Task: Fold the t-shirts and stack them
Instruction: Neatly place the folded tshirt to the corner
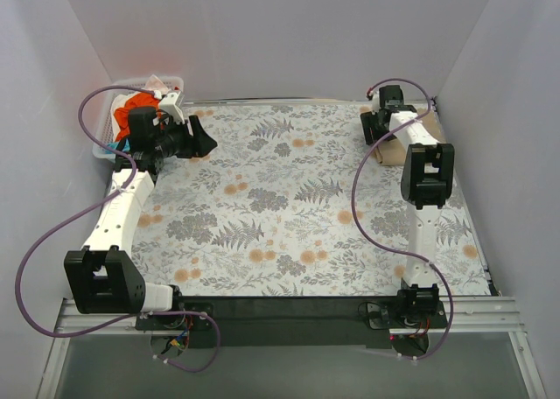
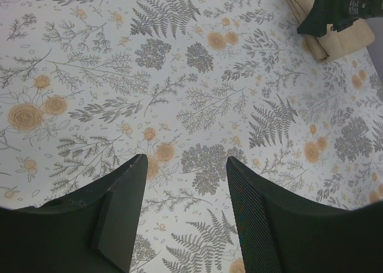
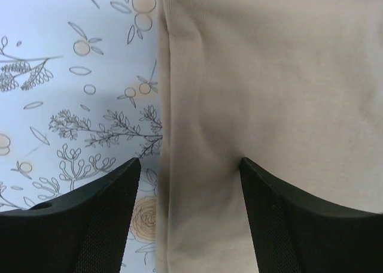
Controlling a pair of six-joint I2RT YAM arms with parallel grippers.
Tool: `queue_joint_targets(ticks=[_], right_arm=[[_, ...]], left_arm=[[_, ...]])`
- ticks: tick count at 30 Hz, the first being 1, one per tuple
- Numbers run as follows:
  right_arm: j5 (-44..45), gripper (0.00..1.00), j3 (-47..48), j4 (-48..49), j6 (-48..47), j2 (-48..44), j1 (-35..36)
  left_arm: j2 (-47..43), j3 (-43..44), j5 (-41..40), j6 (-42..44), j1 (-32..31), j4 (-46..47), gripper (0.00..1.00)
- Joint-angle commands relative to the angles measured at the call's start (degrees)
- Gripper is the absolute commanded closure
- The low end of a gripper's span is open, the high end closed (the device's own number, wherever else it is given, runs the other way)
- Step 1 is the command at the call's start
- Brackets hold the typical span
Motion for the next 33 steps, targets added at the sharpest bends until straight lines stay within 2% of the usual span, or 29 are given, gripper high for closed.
queue_joint_targets(ticks=[1, 5, 14, 28, 33], right_arm=[[4.2, 0.38, 4.1, 1.3, 3.5, 1.1, 0.6], [7.1, 0.41, 6.2, 1.7, 6.6, 3.5, 0.6], [10.8, 0.42, 7.8, 3.3, 7.7, 5.6, 0.1], [10.4, 0.42, 11.1, 4.9, 6.8, 7.9, -1.4], [7.1, 0.37, 10.1, 5.0, 5.5, 7.2, -1.4]], left_arm=[[-0.5, 1.5, 0.1, 0.9, 0.1, -0.6, 0.48], [-0.5, 1.6, 0.1, 1.3, 0.2, -0.8, 0.48], [-0.4, 1.8, -0.4, 2.0, 0.1, -1.5, 0.48], [-0.1, 1.5, -0.1, 1.7, 0.1, -1.4, 0.48], [0.3, 1.8, 0.1, 1.5, 0.1, -1.4, 0.48]])
